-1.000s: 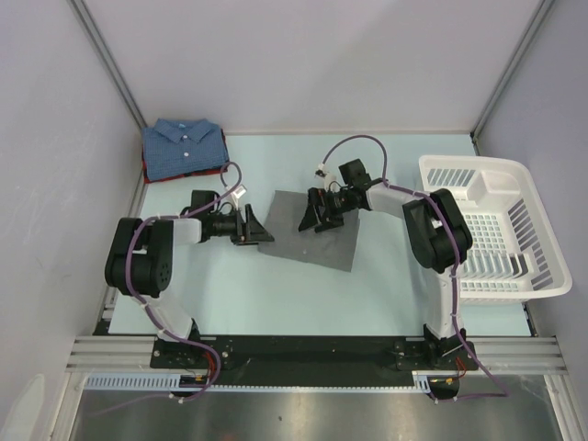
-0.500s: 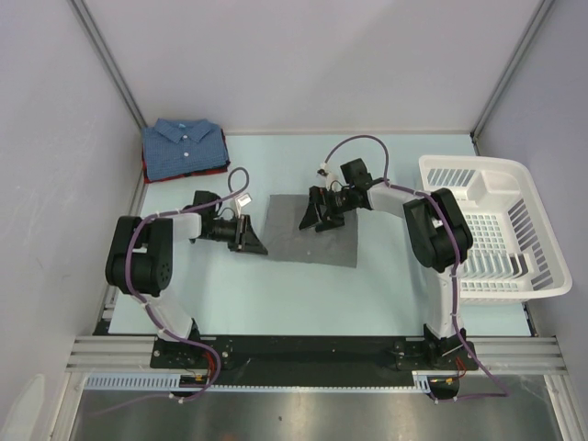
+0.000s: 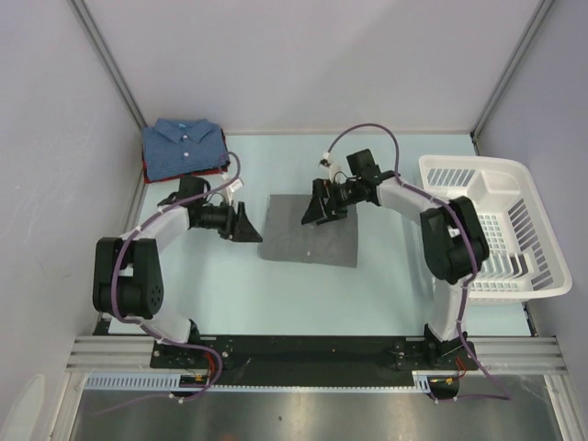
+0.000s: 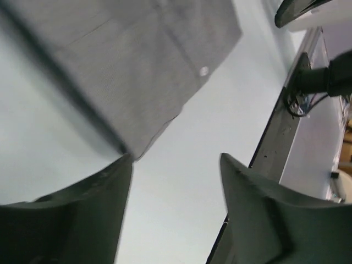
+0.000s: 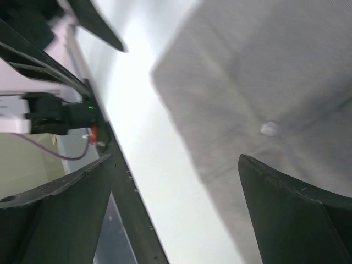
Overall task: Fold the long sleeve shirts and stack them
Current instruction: Fold the shirt
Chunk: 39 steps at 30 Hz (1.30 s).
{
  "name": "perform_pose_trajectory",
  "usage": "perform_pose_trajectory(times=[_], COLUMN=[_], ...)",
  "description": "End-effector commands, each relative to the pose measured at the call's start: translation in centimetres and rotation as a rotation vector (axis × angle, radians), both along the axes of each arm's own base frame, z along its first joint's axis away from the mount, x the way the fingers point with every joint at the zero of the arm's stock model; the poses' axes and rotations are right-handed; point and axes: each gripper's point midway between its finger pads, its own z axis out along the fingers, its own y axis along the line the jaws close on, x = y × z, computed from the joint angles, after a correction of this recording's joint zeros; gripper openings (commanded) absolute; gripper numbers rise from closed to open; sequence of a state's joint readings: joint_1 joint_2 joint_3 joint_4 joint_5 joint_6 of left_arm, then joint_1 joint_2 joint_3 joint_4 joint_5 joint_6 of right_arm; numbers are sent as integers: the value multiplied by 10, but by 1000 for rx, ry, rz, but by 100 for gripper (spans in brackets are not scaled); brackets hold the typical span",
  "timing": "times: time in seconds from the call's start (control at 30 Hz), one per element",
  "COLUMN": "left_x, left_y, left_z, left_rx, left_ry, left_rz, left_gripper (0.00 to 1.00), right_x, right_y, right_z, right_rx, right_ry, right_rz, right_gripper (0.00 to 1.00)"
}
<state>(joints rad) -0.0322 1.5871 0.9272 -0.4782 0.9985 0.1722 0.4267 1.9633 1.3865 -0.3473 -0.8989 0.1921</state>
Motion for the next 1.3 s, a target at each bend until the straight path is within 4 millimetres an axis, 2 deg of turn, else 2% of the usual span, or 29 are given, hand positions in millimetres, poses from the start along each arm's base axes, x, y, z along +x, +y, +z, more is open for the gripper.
perform_pose_trajectory(times=[0.0, 0.03, 0.07, 0.1, 0.17, 0.23, 0.27, 0.3, 0.37, 0.4, 0.43, 0.5, 0.53, 0.6, 0.7, 0.73, 0.77, 0.8, 0.87, 0.9, 0.93, 0.97, 1.0, 1.03, 1.1, 1.13, 1.17, 1.2, 1.27], left_x=[-33, -30, -31, -35, -27, -22, -20, -17, -12, -5, -9, -6, -5, -4, 0, 2, 2, 14, 19, 39, 46, 54, 72, 81, 109, 118, 132, 143, 158], left_y=[-49, -59, -69, -83, -97, -103, -102, -97, -90, -79, -71, -49, -42, -28, -24, -27, -36, -44, -69, -81, -89, -99, -108, -113, -125, -129, -132, -136, -134], left_z=[30, 32, 30, 25, 20, -1, -10, -29, -44, -53, -67, -79, -77, -64, -21, -10, 4, 20, 30, 44, 49, 42, 55, 55, 48, 44, 43, 27, 9], left_rx=[-72, -80, -83, -92, -107, -111, -101, -78, -78, -69, -61, -51, -53, -75, -93, -95, -100, -109, -112, -121, -137, -144, -164, -173, -187, -199, -212, -212, -205], left_ry=[-51, -79, -41, -19, 13, 96, 114, 168, 231, 262, 329, 381, 373, 359, 158, 80, 26, -38, -67, -148, -129, -101, -126, -129, -97, -80, -100, -51, -17], left_rz=[-223, -246, -237, -263, -260, -238, -226, -198, -147, -97, -62, 22, 38, 59, -33, -73, -110, -136, -195, -205, -188, -182, -159, -152, -101, -82, -60, -35, 10], left_gripper=[77, 79, 84, 87, 96, 99, 99, 99, 99, 100, 99, 100, 99, 99, 100, 99, 99, 100, 99, 99, 100, 99, 99, 99, 99, 99, 100, 100, 99], right_x=[-44, -45, -57, -59, -63, -66, -65, -64, -57, -49, -48, -48, -47, -39, -21, -4, 5, 21, 41, 56, 62, 74, 83, 90, 101, 105, 109, 112, 117], right_y=[6, 7, 2, 1, -2, -7, -15, -23, -38, -52, -58, -74, -78, -87, -85, -81, -78, -73, -62, -57, -52, -47, -43, -39, -30, -29, -28, -28, -33], right_z=[54, 55, 34, 29, 12, -5, -19, -29, -55, -64, -71, -84, -83, -65, -17, 7, 21, 33, 51, 53, 52, 58, 60, 47, 48, 31, 28, 18, -9], right_rx=[101, 125, 103, 100, 103, 78, 54, 33, -5, -16, -35, -92, -87, -62, 20, 57, 82, 118, 177, 206, 208, 229, 249, 244, 269, 261, 260, 254, 227], right_ry=[22, 7, 94, 118, 180, 189, 183, 200, 236, 242, 238, 255, 273, 269, 207, 176, 153, 96, 107, 67, 78, 37, 0, 22, 11, 39, 40, 51, 77], right_rz=[37, 29, -1, -11, -47, -54, -52, -65, -108, -147, -153, -150, -159, -180, -183, -201, -211, -221, -274, -285, -301, -303, -302, -306, -306, -312, -318, -326, -336], right_gripper=[100, 100, 100, 100, 100, 99, 100, 100, 100, 100, 100, 100, 100, 100, 100, 100, 100, 100, 100, 100, 100, 100, 100, 100, 100, 100, 100, 99, 98])
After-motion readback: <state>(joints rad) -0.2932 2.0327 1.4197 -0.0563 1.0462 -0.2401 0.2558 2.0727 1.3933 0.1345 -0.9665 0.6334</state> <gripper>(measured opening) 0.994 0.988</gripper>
